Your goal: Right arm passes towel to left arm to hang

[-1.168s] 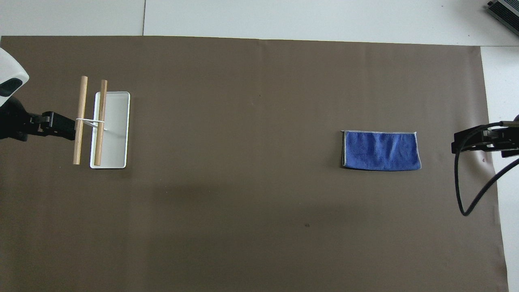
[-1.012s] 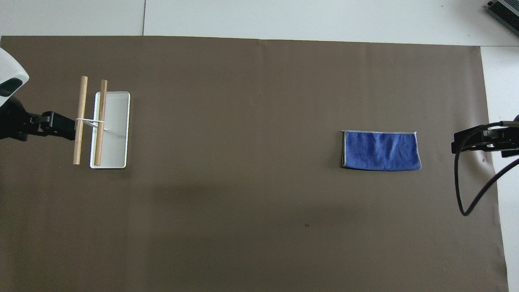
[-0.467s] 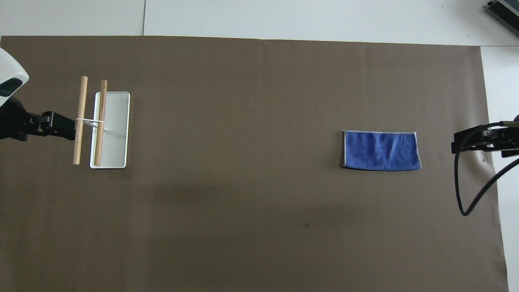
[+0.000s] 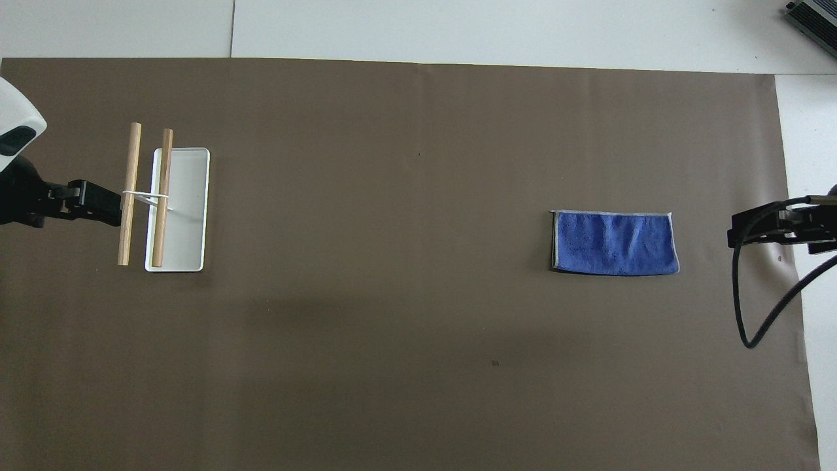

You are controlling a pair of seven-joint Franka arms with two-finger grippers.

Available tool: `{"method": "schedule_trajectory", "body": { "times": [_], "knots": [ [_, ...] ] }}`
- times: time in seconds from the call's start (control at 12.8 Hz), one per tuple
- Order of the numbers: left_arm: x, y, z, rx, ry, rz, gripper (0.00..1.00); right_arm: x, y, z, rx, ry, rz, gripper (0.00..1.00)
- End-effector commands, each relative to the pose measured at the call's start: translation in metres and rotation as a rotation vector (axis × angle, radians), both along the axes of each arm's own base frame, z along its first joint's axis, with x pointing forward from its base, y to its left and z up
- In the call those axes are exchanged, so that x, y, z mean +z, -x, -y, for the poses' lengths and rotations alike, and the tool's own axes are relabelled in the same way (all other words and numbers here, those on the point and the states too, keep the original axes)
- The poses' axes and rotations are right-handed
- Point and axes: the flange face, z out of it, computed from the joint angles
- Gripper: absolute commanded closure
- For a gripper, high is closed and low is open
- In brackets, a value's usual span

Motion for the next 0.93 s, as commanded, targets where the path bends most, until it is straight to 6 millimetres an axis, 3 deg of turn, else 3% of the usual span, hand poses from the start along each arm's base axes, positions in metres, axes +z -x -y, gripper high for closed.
{"method": "schedule_trajectory", "body": {
  "times": [0.0,0.86],
  "knots": [
    [0.0008,0.0092,-0.0023,0.005,0.006,-0.007,0.00,0.0000,0.0072,0.0015,-0.002,0.006,-0.002,0.00],
    [0.0008,0.0092,-0.0023,0.005,0.006,-0.007,0.00,-0.0036,0.0095,0.0025,0.000,0.005,-0.008,0.00]
  ]
}}
